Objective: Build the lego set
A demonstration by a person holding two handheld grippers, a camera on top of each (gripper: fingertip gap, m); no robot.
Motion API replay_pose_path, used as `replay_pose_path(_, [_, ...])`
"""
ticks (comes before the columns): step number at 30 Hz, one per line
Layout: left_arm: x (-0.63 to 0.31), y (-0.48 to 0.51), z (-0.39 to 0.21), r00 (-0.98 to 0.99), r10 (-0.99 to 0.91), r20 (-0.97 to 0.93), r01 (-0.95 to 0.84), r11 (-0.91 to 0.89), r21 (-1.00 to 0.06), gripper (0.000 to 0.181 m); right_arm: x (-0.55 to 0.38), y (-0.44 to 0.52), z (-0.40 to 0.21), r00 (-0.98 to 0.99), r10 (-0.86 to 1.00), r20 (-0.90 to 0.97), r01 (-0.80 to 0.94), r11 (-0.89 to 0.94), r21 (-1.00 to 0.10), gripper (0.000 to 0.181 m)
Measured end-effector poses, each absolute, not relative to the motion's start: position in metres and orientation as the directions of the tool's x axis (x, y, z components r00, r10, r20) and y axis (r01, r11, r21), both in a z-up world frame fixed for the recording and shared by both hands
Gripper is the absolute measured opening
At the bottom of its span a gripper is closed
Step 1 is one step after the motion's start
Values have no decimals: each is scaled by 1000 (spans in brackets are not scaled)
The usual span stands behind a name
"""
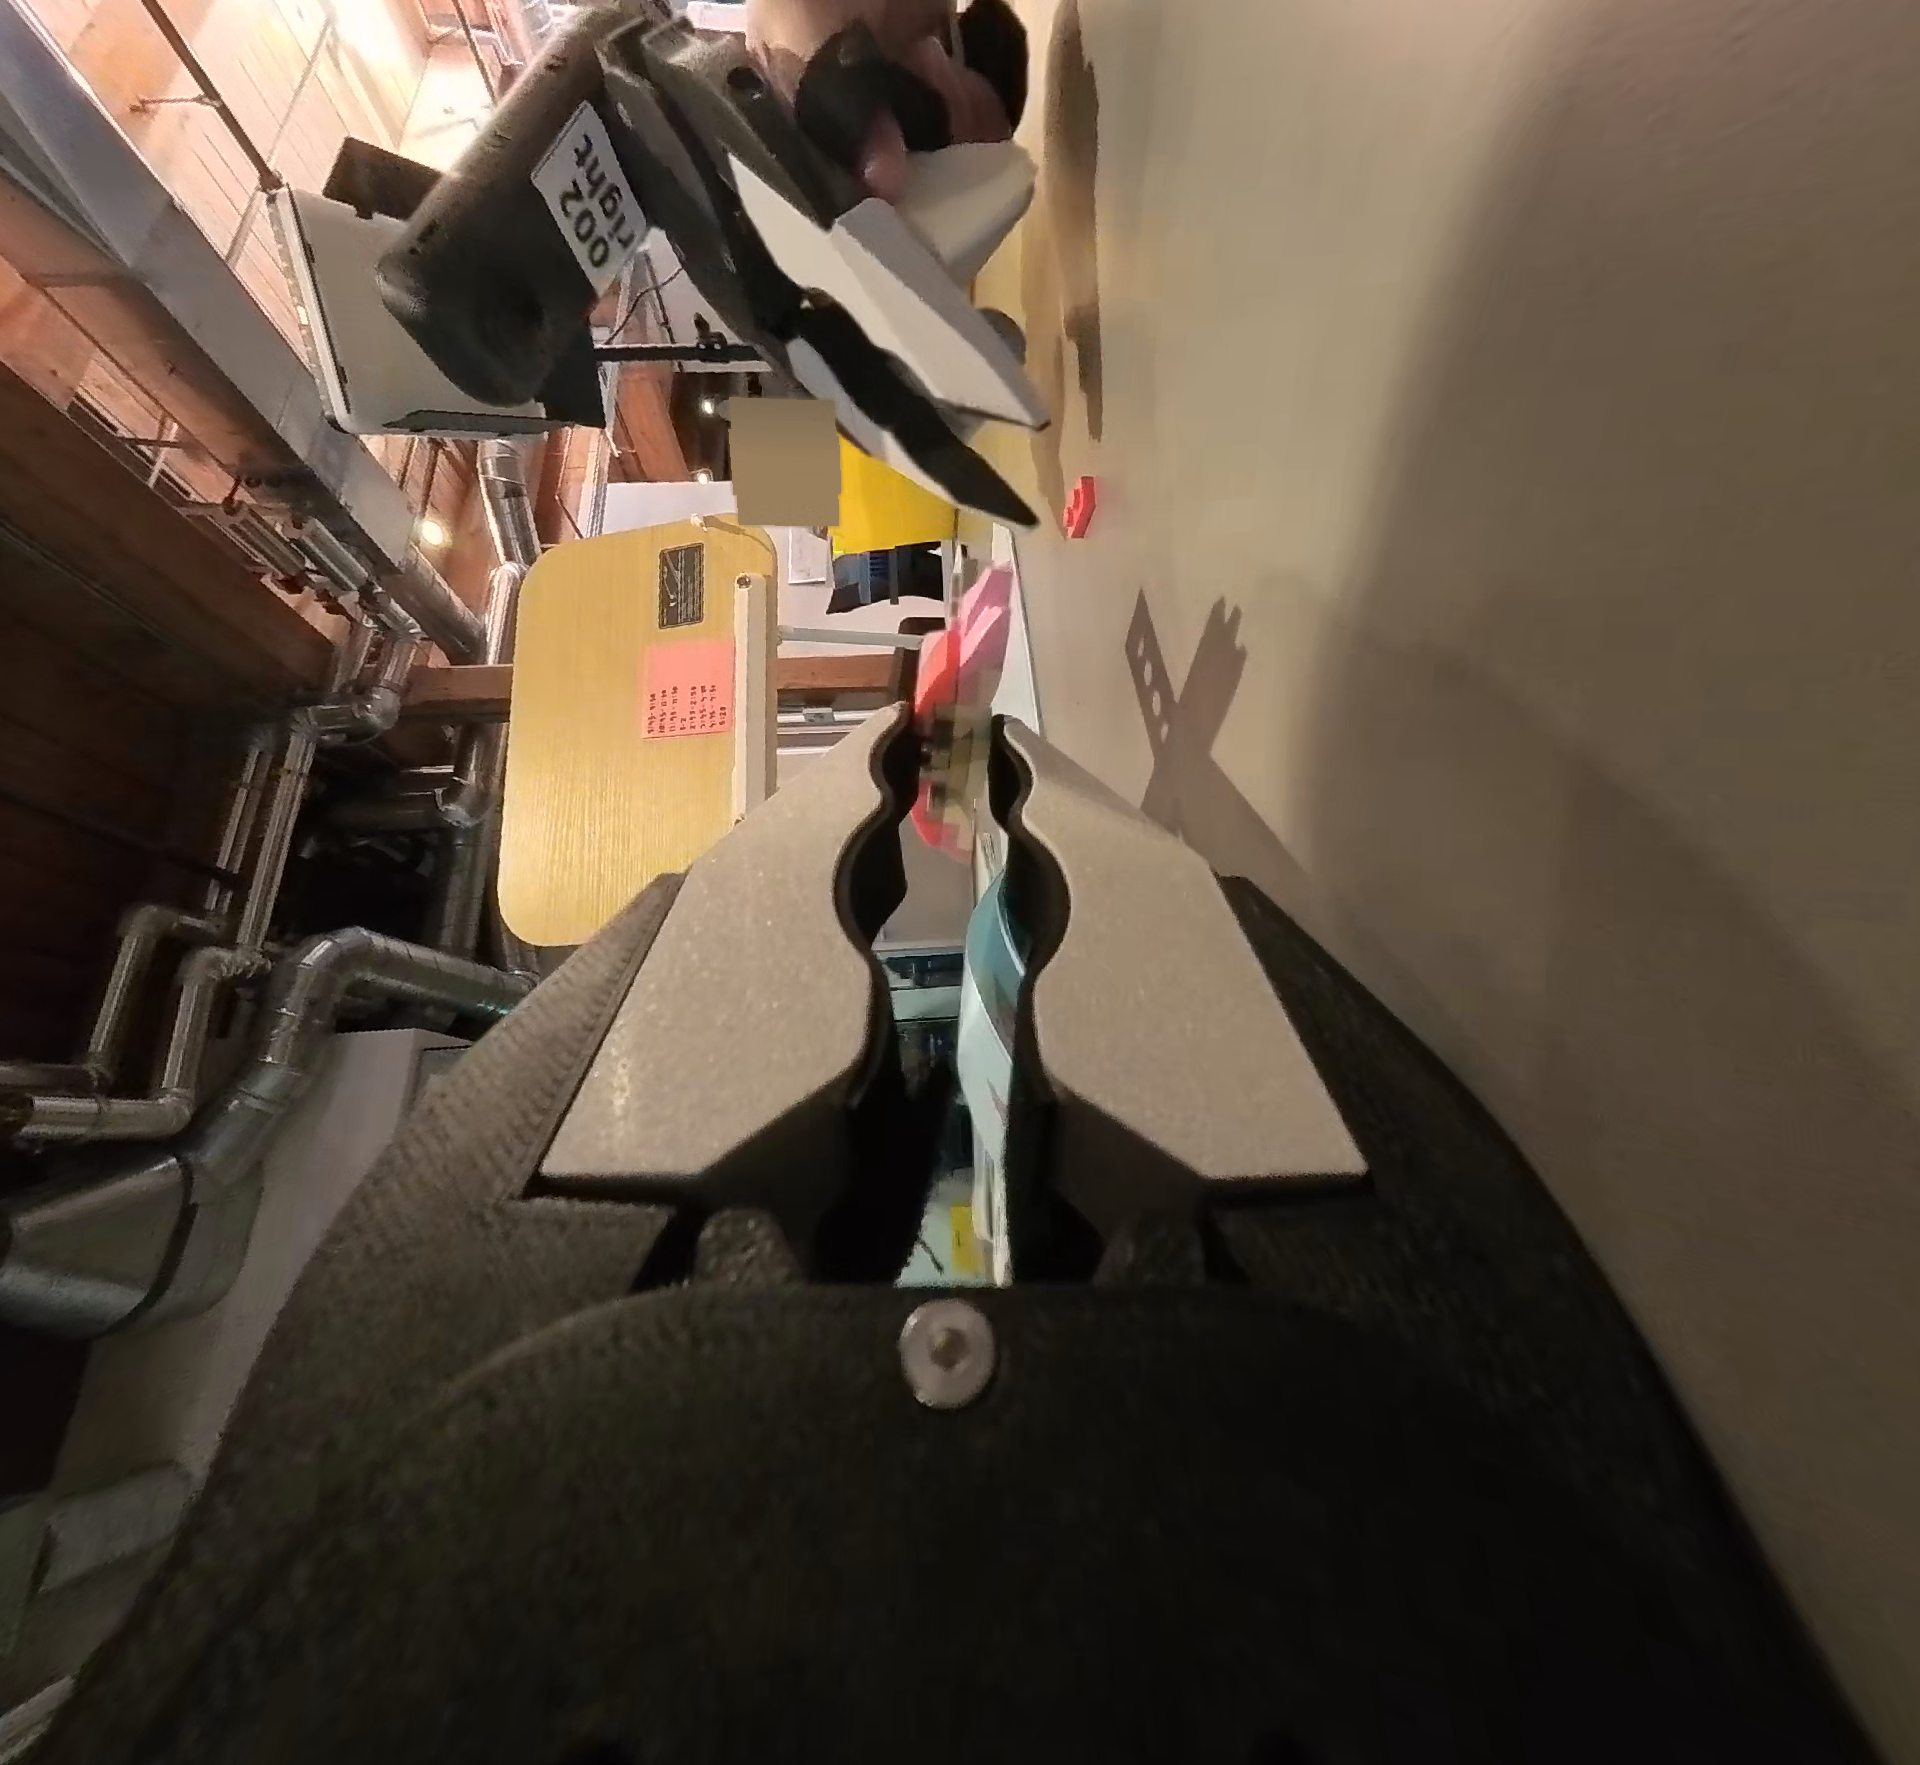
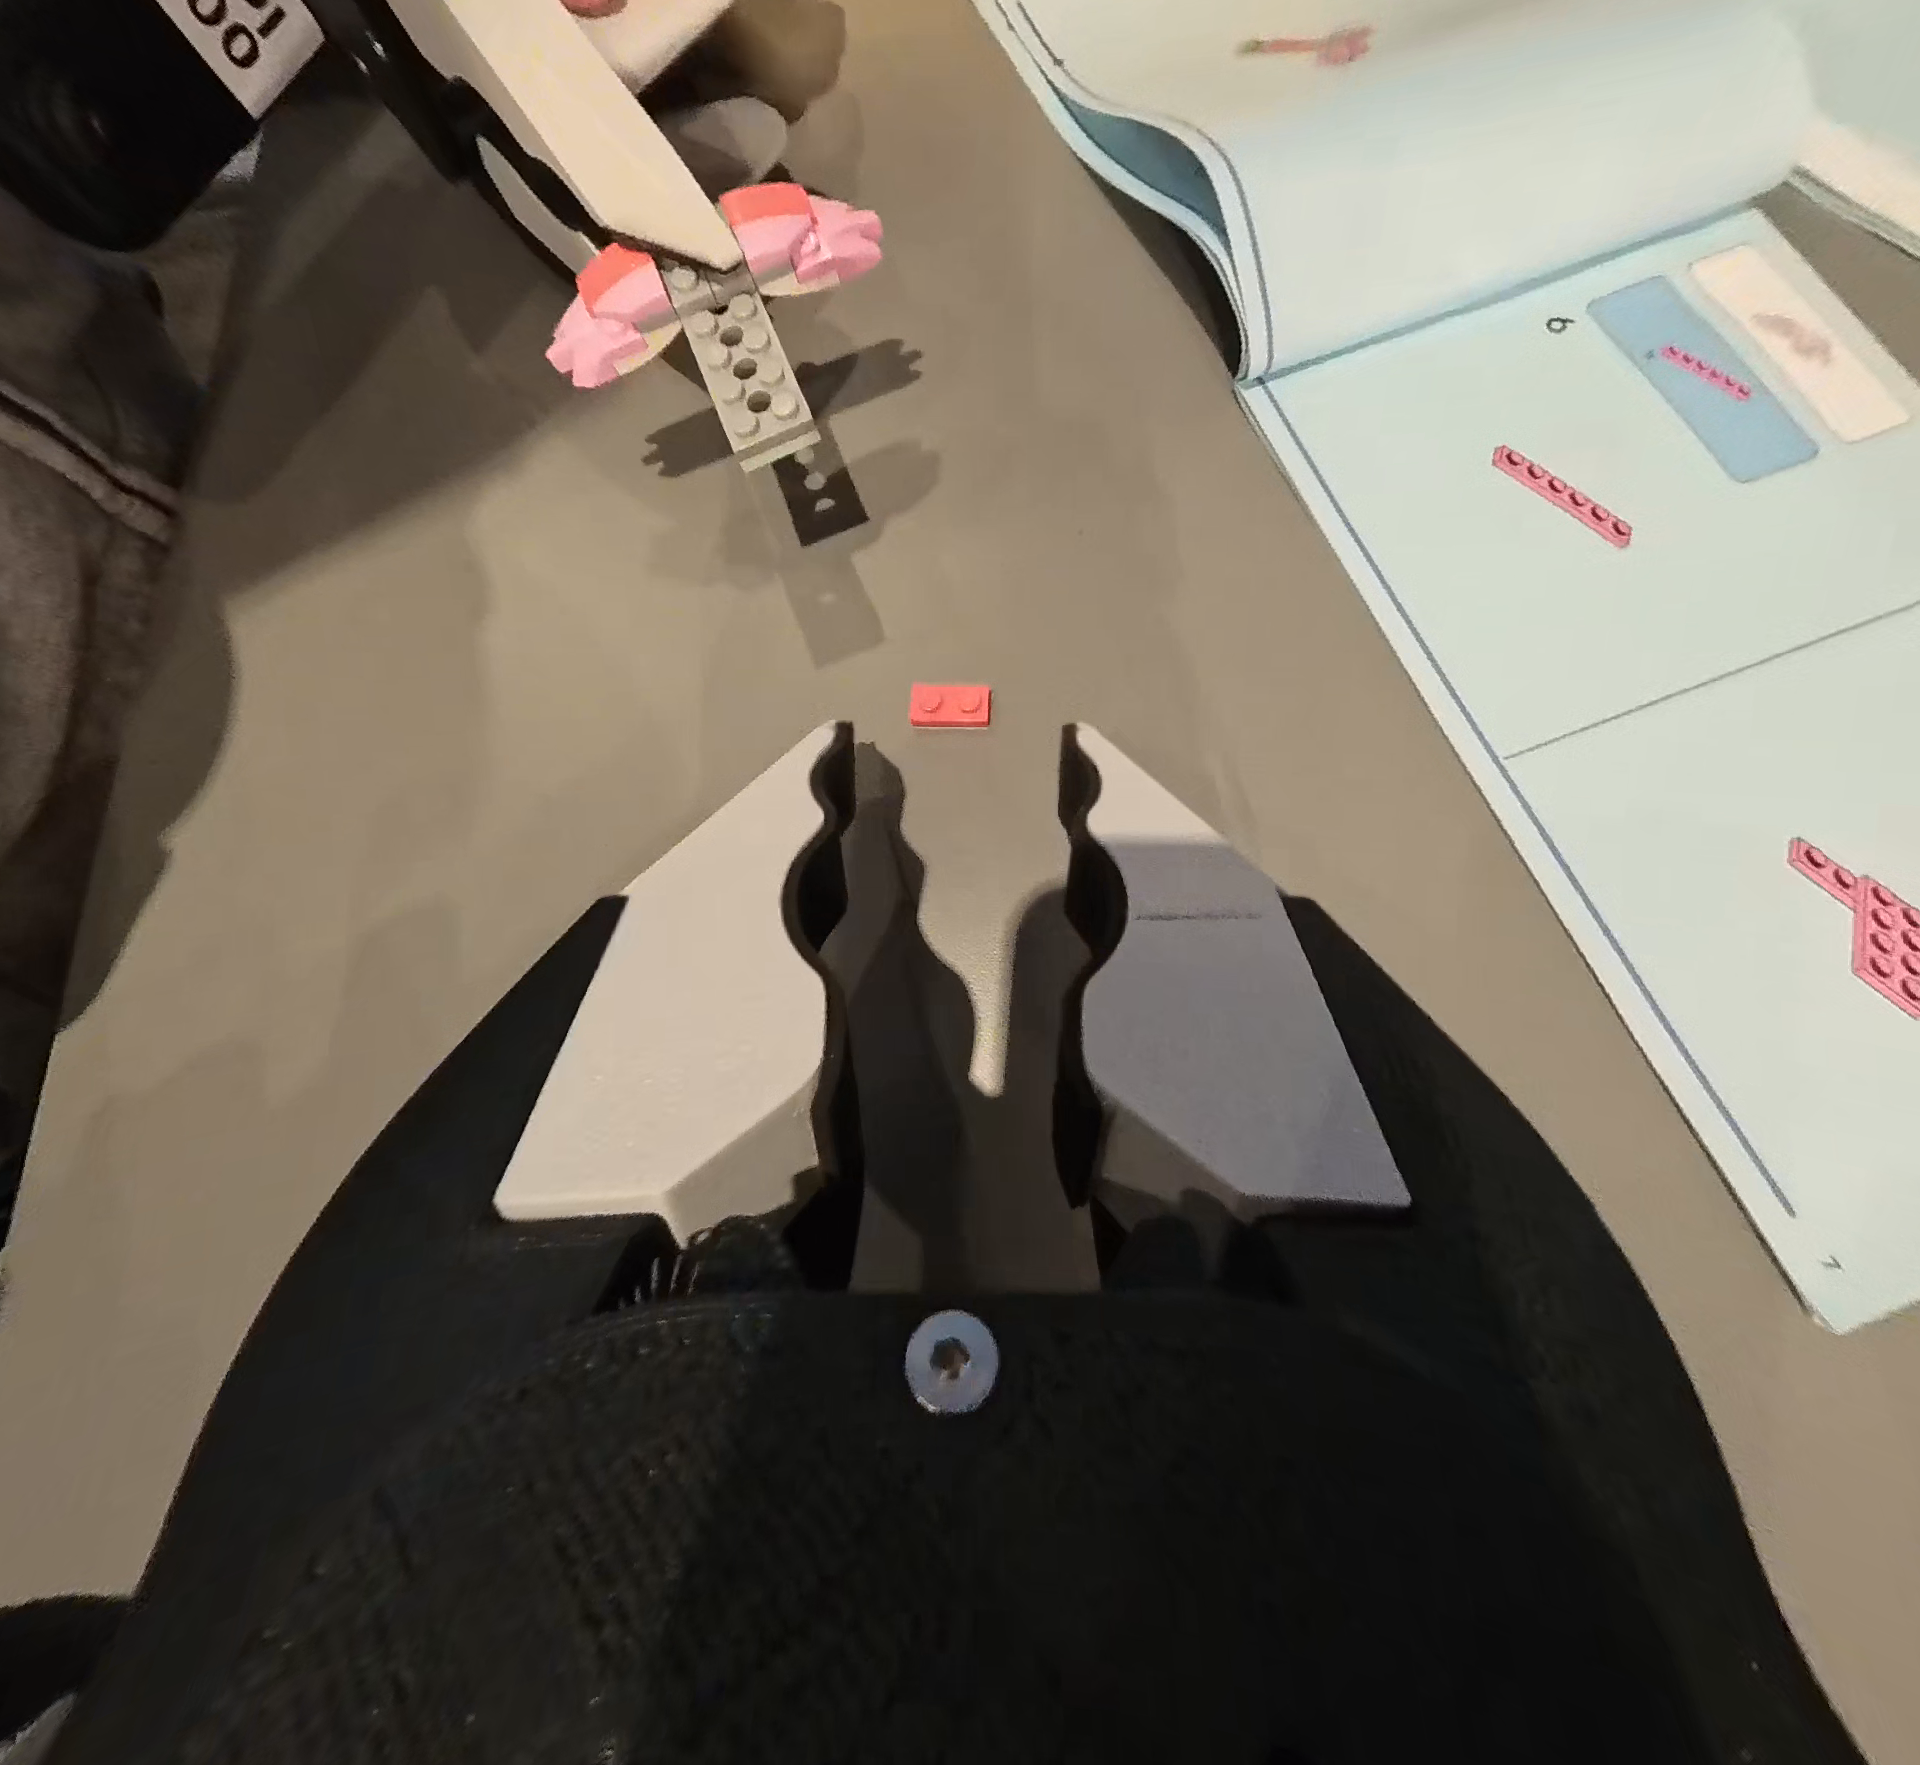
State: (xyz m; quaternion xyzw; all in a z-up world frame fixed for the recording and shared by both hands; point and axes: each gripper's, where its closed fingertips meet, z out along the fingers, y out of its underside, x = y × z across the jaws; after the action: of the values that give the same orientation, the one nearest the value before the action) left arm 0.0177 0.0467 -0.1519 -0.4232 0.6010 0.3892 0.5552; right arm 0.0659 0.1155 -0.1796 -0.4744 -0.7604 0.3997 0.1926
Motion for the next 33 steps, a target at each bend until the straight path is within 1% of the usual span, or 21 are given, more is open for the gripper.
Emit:
replay_pose_path(3, [18, 47, -152, -26, -76, -997, -941, 338, -1, 11, 63, 110, -182, -491, 868, -79, 565, 248, -787, 36])
replay_pose_path(6, [17, 47, -151, -25, -76, -997, -941, 338, -2, 11, 61, 107, -187, -499, 864, -60, 566, 273, -778, 27])
replay_pose_path(14, [17, 47, -151, -22, -74, -997, -942, 337, -4, 11, 59, 107, -188, -499, 866, -25, 563, 303, -769, 14])
replay_pose_path(21, [17, 48, -151, -13, -85, -996, -942, 334, -17, 11, 60, 103, -188, -514, 857, -25, 568, 318, -759, 14])
replay_pose_path(23, [17, 49, -152, -2, -94, -996, -943, 332, -29, 11, 59, 100, -181, -524, 852, -7, 539, 325, -777, 13])
replay_pose_path(28, [19, 48, -150, -7, -73, -997, -939, 344, -19, 11, 50, 89, -151, -542, 840, 18, 435, 299, -849, 13])
replay_pose_path(33, [21, 47, -149, -16, -63, -998, -935, 354, -7, 11, 43, 71, -140, -594, 804, 18, 412, 324, -851, 13])
